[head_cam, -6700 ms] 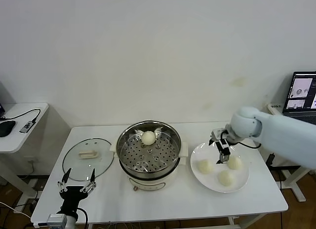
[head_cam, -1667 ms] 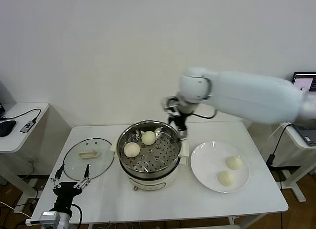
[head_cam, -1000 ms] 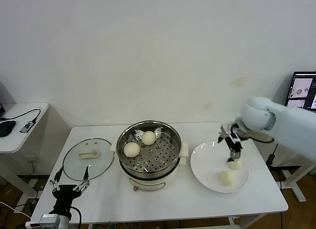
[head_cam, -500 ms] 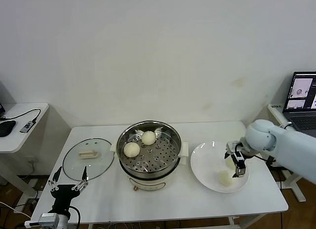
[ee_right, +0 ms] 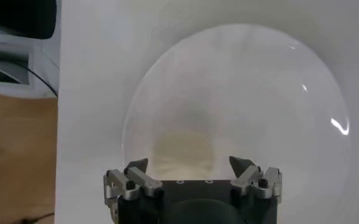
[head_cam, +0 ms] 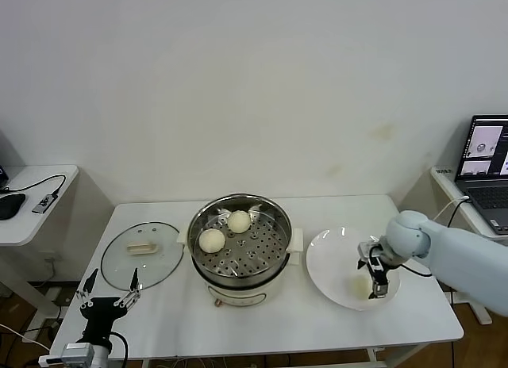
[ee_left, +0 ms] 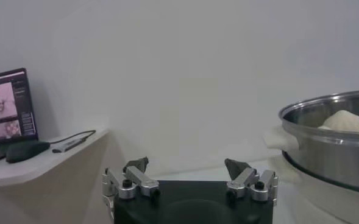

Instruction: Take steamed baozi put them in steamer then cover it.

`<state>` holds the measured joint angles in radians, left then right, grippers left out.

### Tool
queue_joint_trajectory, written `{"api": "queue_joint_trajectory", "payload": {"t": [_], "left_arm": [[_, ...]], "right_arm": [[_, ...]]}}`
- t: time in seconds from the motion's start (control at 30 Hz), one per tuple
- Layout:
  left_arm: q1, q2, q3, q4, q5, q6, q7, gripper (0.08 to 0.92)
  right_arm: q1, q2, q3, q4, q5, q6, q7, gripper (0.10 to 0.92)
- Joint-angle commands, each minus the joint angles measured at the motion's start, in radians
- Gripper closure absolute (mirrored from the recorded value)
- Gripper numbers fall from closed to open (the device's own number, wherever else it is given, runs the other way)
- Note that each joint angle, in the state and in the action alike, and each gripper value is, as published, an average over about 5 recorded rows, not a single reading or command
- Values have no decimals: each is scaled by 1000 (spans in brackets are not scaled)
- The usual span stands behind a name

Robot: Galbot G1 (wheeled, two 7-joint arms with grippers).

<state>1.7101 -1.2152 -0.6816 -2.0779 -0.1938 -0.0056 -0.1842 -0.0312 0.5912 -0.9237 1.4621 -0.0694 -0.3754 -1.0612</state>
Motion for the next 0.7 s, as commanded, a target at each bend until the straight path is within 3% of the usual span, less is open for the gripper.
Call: {"api": "queue_joint_trajectory", "payload": {"t": [0.03, 0.43, 0.7], "left_arm": [[1, 0, 0, 1, 0, 0, 0, 177], [3, -6, 2, 1, 1, -1, -1, 177], [5, -8, 2, -2, 2, -2, -1, 177]], "right_arm": [[-50, 20, 34, -25, -23, -5, 5, 211], [-61, 22, 49, -35, -57, -8, 8, 297], [-58, 17, 66, -29, -62, -4, 11, 396]]}}
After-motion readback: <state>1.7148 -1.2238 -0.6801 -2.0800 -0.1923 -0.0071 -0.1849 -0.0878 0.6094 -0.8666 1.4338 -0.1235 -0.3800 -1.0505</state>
